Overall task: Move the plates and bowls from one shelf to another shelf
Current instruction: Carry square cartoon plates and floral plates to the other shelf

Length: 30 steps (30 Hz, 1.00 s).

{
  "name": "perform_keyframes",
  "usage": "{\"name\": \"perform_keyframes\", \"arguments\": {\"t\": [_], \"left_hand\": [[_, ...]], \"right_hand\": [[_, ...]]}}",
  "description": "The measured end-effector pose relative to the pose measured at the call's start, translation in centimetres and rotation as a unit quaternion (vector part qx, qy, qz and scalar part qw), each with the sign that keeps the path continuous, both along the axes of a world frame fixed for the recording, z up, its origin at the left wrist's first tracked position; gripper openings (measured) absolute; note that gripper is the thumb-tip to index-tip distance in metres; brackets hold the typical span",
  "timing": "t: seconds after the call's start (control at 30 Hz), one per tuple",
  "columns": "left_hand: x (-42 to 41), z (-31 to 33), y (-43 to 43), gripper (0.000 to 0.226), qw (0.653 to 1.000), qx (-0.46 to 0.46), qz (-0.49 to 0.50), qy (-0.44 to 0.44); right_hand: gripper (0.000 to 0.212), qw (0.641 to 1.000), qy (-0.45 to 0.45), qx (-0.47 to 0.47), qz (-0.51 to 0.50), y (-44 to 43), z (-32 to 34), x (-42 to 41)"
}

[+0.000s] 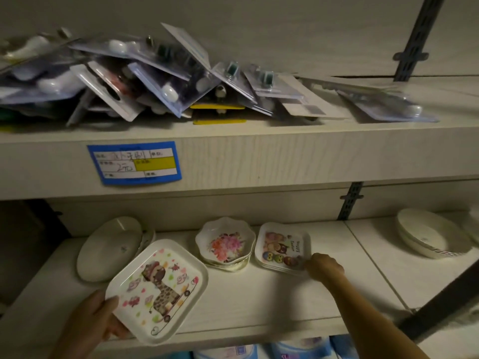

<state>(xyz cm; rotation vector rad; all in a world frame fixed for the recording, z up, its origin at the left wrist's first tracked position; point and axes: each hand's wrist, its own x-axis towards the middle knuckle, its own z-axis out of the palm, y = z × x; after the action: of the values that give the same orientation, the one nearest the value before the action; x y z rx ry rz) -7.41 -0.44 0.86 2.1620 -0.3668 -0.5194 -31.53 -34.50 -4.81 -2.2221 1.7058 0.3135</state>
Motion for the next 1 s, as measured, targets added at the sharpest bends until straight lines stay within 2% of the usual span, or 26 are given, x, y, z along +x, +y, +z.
{"name": "perform_keyframes", "arguments": {"t": [0.13, 0.4, 0.67, 0.8, 0.9, 1.0], "left_hand": [[0.1, 0.2, -0.7, 0.012, 1.000, -0.016, -0.014, 0.004], [0.8, 0.0, -4.0, 0.015, 0.997, -0.022, -0.067, 0.031], [-1.0, 0.2, -9.5, 0.015, 0.982, -0.016, -0.184, 0.042], [-3.2, -0.1, -12.9, 0.014, 0.964, -0.002, -0.263, 0.041], [-5.9, -0.4, -15.2, 0.012, 0.943, 0.011, -0.331, 0.027], [-9.1, -0.3, -16.8, 0.013, 0.923, 0.017, -0.383, 0.025]], "right_hand": [[0.027, 1.000, -0.001, -0.029, 0.000, -0.3, 0.9, -0.1], [0.022, 0.993, -0.116, -0.035, -0.013, 0.8, 3.3, -2.8], [0.026, 0.955, -0.278, -0.039, -0.092, 6.7, 5.8, -12.2], [0.029, 0.946, -0.285, -0.065, -0.141, 10.8, 5.9, -17.2], [0.041, 0.944, -0.266, -0.095, -0.168, 13.4, 5.5, -20.9], [0.044, 0.935, -0.267, -0.101, -0.210, 15.1, 4.7, -24.4]]}}
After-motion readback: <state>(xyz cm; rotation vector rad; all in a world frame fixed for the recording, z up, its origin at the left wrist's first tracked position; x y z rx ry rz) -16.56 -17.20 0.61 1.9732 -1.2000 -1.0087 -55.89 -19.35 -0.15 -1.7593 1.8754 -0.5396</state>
